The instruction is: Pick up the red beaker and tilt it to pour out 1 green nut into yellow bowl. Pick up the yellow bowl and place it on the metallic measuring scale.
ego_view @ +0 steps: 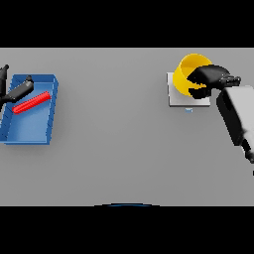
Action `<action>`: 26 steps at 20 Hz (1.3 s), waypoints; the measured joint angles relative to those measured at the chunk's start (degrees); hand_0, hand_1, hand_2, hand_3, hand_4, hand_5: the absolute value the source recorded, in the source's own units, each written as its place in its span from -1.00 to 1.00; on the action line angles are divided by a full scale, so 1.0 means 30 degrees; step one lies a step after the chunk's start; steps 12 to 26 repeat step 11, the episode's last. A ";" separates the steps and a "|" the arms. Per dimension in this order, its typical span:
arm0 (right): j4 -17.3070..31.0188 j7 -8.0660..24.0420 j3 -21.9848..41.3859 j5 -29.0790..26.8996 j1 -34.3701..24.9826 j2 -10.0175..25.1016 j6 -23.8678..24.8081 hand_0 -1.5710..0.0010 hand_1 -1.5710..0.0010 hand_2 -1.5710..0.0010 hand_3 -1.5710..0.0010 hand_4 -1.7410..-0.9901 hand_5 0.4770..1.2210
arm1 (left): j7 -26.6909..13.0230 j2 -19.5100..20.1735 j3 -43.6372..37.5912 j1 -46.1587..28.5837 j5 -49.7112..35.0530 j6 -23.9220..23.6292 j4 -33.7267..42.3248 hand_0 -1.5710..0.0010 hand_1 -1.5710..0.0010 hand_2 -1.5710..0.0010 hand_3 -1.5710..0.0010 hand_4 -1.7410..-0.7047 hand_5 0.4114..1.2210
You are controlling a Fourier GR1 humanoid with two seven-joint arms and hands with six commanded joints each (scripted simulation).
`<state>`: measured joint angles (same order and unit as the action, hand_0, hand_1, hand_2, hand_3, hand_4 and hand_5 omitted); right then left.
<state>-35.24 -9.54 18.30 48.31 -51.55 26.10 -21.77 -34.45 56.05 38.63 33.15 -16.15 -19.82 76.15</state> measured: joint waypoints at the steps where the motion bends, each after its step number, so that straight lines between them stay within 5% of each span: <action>1: 0.0020 -0.0111 0.0004 -0.0047 -0.0004 0.0052 -0.0188 0.36 0.44 0.24 0.19 -0.16 0.01 | -0.0125 -0.0061 0.0026 0.0272 0.0038 0.0207 -0.0178 1.00 1.00 1.00 1.00 0.81 -0.19; 5: 0.0351 -0.0628 0.0100 -0.0045 0.0035 -0.0088 -0.0207 0.74 0.77 0.57 0.35 -0.02 -0.22 | 0.0271 -0.0190 -0.0053 0.0302 -0.0101 0.0406 -0.0396 1.00 1.00 1.00 1.00 0.79 -0.20; 11: 0.1137 -0.1012 0.0566 0.0476 -0.0447 -0.0229 -0.0260 0.93 0.94 0.85 0.56 0.15 -0.31 | 0.0085 -0.0420 -0.0101 0.0413 -0.0067 0.0124 -0.0624 1.00 1.00 1.00 1.00 0.77 -0.20; 26: 0.1137 -0.1012 0.0566 0.0476 -0.0447 -0.0229 -0.0260 0.93 0.94 0.85 0.56 0.15 -0.31 | 0.0085 -0.0420 -0.0101 0.0413 -0.0067 0.0124 -0.0624 1.00 1.00 1.00 1.00 0.77 -0.20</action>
